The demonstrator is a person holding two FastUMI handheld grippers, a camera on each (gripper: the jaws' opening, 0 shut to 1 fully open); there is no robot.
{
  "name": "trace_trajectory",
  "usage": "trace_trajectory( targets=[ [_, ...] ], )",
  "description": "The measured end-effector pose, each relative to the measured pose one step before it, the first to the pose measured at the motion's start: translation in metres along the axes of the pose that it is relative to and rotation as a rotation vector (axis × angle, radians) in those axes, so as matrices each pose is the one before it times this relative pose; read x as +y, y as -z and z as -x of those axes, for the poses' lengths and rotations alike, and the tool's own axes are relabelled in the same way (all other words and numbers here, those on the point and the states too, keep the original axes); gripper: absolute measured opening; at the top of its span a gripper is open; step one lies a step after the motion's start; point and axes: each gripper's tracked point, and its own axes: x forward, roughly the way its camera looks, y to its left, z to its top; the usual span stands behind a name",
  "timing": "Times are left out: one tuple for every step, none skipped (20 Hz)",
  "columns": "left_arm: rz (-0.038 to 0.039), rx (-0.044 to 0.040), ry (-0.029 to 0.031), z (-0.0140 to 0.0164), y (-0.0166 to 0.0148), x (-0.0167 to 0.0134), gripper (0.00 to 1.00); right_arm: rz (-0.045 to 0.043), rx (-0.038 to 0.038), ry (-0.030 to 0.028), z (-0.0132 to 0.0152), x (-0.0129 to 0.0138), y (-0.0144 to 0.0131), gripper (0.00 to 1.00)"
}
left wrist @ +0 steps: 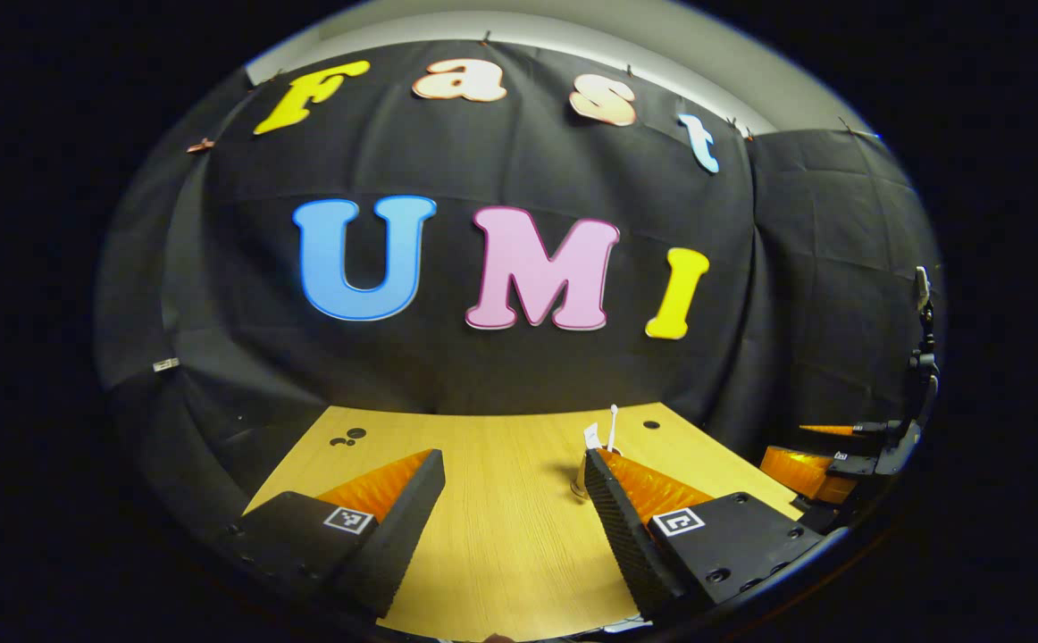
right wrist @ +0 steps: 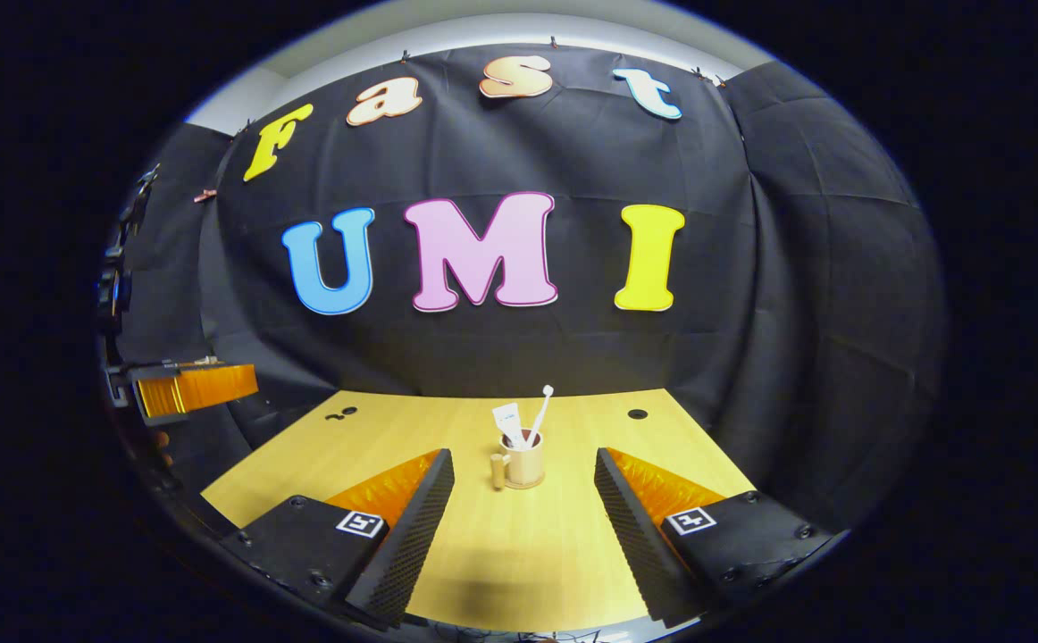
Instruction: Put the toothbrush and toothpaste on the desktop into the cup, then pick up the cup and place it on the coaster on the desktop.
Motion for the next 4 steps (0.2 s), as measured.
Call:
trace_trajectory(
  targets=[
    [0.01146,-0.01936,-0.00858,0.01062,0.00327,0.00221,0.98,0.00440,-0.00708,-0.00939,0.00586,0.00643,-0.00358,0.97],
    [0.01808,-0.00934,-0.00398,0.00949,0.00760,0.00115,0.97,0.00860,-0.00416,-0.00767,0.00470,0.00475,-0.00055,0.97],
    [0.02168,-0.00072,0.00994,0.00865,0.00668,-0.00117,0.98,0.00941,-0.00084,-0.00186,0.00362,0.00242,0.00214,0.98],
    [0.01873,0.00202,0.00276,0.00702,0.00811,0.00087,0.98,0.00781,0.00237,0.00016,0.00194,0.00142,0.00192,0.97]
  ],
)
